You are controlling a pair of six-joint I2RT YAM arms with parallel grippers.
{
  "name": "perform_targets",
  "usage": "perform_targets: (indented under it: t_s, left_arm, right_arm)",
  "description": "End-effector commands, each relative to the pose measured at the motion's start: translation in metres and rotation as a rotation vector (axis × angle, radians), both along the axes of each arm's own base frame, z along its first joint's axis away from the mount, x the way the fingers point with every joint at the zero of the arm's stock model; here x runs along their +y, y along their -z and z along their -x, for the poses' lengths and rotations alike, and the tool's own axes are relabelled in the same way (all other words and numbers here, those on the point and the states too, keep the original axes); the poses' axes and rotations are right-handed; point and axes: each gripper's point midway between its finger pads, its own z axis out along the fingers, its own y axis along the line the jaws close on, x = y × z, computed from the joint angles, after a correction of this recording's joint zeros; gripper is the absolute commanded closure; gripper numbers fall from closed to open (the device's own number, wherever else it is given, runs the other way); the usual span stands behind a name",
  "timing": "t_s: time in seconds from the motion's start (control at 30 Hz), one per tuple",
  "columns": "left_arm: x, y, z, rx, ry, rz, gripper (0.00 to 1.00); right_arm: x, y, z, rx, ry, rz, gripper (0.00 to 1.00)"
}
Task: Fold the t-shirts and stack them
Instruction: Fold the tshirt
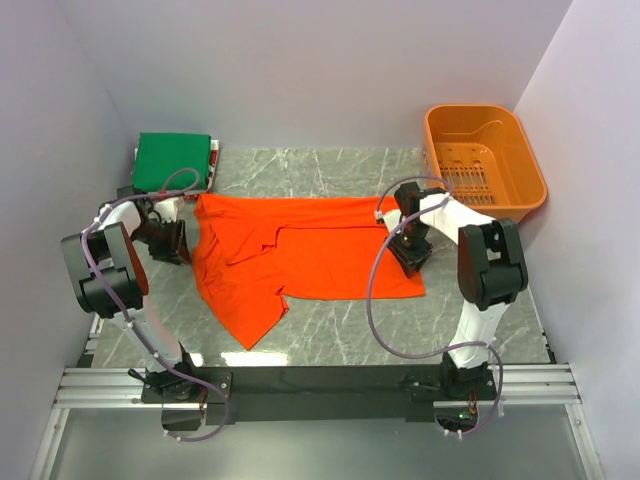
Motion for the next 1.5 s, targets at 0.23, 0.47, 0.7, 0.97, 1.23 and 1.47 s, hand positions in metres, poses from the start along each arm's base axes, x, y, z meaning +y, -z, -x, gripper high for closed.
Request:
perform_targets:
  t_s: [0.23, 0.47, 0.7, 0.97, 1.23, 1.47]
  left_arm:
    - [-0.008, 0.007, 0.004, 0.002, -0.023, 0.039, 0.56]
    - [-0.017, 0.006, 0.003, -0.013, -0.037, 0.089, 0.55]
    - [-0.023, 0.012, -0.006, -0.003, -0.067, 0.15, 0.55]
    - [-0.017, 0.012, 0.0, 0.014, -0.061, 0.106, 0.9]
    - [0.028, 0.007, 0.022, 0.054, -0.078, -0.03, 0.99]
    - [0.034, 0.009, 0.026, 0.078, -0.036, -0.05, 0.92]
  right_arm:
    - [-0.011, -0.004, 0.025, -0.002, 0.098, 0.027, 0.52]
    - [-0.017, 0.01, 0.032, 0.022, 0.119, 0.05, 0.5]
    - [-0.015, 0.023, 0.038, 0.084, 0.15, 0.029, 0.58]
    - [-0.025, 0.029, 0.037, 0.095, 0.163, 0.043, 0.94]
    - [-0.034, 0.02, 0.037, 0.071, 0.136, 0.073, 1.0]
    - [-0.027, 0.018, 0.039, 0.092, 0.113, 0.035, 1.0]
